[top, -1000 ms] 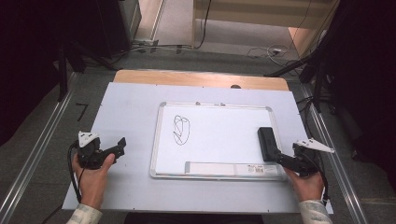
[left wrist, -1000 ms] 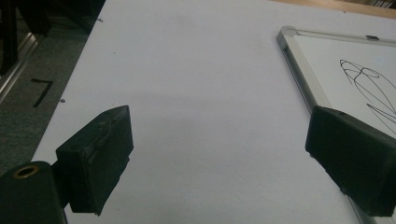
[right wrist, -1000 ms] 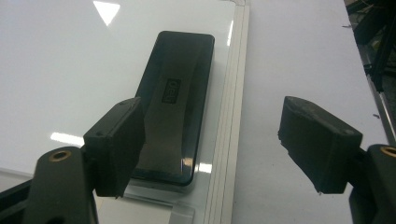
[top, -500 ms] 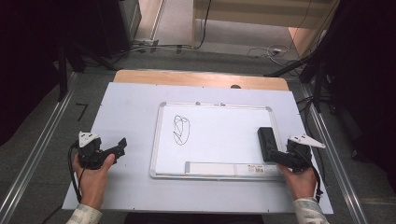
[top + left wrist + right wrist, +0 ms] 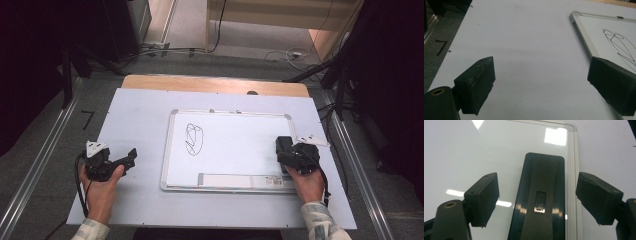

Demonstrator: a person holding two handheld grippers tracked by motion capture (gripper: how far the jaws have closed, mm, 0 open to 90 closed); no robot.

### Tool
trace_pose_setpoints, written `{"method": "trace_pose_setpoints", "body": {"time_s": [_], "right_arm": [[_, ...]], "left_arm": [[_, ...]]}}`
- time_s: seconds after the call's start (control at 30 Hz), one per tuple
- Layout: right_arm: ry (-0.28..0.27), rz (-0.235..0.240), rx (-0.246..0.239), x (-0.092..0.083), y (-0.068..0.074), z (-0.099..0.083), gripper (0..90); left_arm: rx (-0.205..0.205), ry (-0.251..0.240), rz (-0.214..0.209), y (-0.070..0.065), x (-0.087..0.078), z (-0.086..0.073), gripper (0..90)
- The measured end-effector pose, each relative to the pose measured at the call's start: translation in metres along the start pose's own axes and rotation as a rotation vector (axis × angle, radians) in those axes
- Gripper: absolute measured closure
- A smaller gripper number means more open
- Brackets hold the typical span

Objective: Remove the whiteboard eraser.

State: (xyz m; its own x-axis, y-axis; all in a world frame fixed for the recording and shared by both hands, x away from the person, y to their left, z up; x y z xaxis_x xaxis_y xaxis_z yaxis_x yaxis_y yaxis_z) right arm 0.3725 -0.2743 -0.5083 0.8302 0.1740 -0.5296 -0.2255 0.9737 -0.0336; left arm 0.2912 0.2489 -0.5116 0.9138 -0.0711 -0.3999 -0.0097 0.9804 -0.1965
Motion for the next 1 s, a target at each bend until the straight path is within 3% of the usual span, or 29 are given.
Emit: {"method": "trace_pose_setpoints", "body": {"time_s": [0.53,1.0], "right_arm": [[0.05,-0.044,0.041,0.016,-0.004,-0.006,18.2],[0.08,-0.062,0.018,0.023,-0.001,-0.012,19.2]], "left_arm": [[-0.029,0.0,-0.003,0.003,0.001,0.0,8.4],[-0.034,0.0,-0.001,0.003,0.001,0.0,8.4]]}}
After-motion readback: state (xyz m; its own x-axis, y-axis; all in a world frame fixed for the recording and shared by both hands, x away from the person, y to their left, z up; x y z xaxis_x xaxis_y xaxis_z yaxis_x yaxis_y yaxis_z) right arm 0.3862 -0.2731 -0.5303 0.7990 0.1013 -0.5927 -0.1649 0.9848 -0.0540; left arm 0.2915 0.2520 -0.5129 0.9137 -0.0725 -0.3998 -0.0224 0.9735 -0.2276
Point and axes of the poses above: each handheld gripper's, and its own axes: x roughly forward along the jaws, z roughly out of its top, y roughly to its left, the point moved 6 cm from there along x, roughly forward along the jaws, and after that the axes turned 10 degrees about -y, right-handed, at the moved point
